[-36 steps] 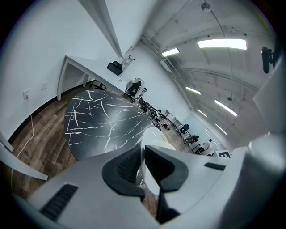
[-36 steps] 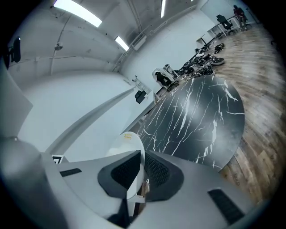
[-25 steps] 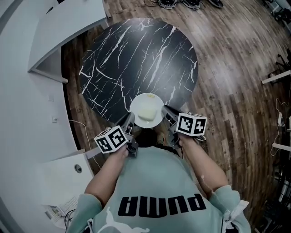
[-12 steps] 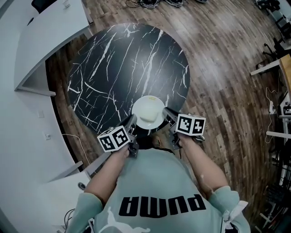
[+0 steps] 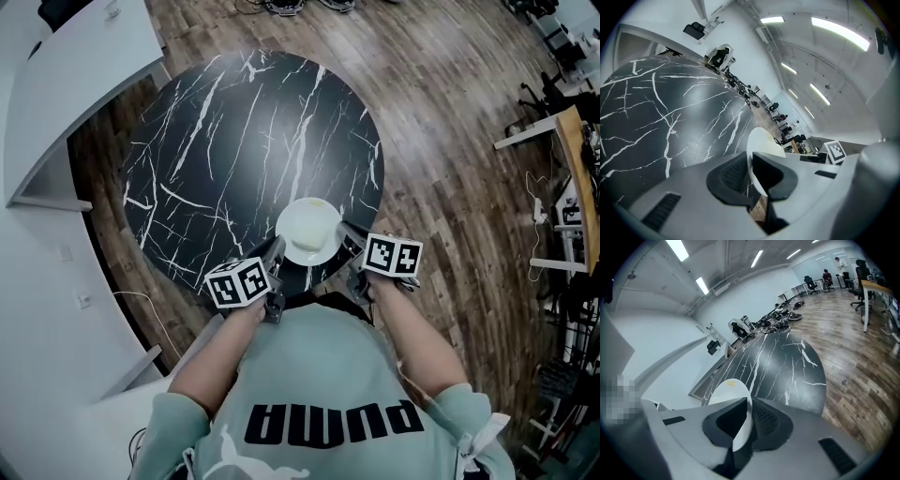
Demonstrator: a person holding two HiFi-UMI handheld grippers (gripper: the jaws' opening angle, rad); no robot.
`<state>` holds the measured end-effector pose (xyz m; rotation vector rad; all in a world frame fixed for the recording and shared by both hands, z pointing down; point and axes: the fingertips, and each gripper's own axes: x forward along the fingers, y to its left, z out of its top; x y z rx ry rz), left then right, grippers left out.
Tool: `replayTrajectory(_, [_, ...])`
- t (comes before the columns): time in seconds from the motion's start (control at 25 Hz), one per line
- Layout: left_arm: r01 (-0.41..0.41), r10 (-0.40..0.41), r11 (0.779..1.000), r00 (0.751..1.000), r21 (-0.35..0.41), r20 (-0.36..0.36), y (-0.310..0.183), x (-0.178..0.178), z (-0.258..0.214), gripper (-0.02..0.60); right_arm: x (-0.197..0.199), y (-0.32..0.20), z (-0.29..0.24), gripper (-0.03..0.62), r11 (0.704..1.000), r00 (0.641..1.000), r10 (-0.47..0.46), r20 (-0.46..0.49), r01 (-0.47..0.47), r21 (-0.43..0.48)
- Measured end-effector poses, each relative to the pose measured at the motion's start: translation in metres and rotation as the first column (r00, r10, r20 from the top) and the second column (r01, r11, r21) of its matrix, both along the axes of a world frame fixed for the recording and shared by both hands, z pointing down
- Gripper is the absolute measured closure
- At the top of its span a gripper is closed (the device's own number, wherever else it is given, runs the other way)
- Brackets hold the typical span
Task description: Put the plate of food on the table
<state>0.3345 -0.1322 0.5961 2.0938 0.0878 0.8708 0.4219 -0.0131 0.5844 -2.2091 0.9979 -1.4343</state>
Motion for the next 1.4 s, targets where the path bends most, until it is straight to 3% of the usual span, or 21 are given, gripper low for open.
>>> replayTrajectory(0.36, [-0.043, 0.040, 0.998, 0.998, 0.054, 0.051, -0.004, 0.022, 0.032, 0.537, 0.024, -0.007, 0.033, 0.557, 0.999, 1.000, -0.008, 0.022, 0.009, -0.041])
replayTrajectory(0.88, [-0.056, 0.030, 0.988, 0.985, 0.145, 0.171, 0.003, 0.048, 0.079, 0.528, 0.057, -0.009, 0.083, 0.556, 0.985, 0.992, -0.111, 0.061, 0.119, -0.128])
replayTrajectory(1.4, [-0.115, 0.037, 0.953, 0.962, 0.280, 0.270, 0.006, 0.048, 0.102, 0.517, 0.063, -0.014, 0.101, 0.556, 0.954, 0.970, -0.235, 0.060, 0.242, -0.175])
